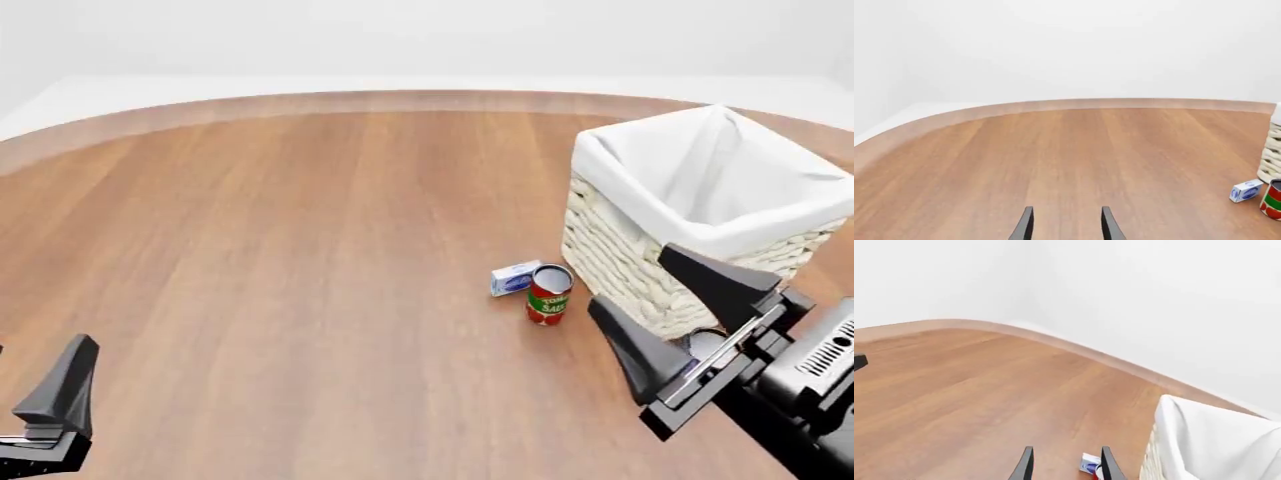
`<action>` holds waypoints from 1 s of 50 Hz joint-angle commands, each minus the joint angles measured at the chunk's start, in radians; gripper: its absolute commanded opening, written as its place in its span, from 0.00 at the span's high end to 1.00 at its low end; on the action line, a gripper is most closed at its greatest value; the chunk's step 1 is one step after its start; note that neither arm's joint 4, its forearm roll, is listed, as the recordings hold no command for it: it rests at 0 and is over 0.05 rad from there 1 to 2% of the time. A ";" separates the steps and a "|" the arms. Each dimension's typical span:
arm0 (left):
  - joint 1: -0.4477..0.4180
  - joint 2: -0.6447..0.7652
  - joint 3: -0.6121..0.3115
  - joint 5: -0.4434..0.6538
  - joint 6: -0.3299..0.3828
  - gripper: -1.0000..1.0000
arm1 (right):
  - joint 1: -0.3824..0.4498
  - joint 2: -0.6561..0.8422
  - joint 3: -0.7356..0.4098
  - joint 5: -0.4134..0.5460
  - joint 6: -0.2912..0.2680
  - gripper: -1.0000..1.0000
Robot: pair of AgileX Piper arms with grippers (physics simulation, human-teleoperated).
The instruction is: Pick up the ketchup, and put it in the basket.
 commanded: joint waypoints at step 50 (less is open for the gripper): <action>0.000 0.000 0.000 0.000 0.000 0.00 | 0.552 0.627 -0.351 -0.137 0.131 0.00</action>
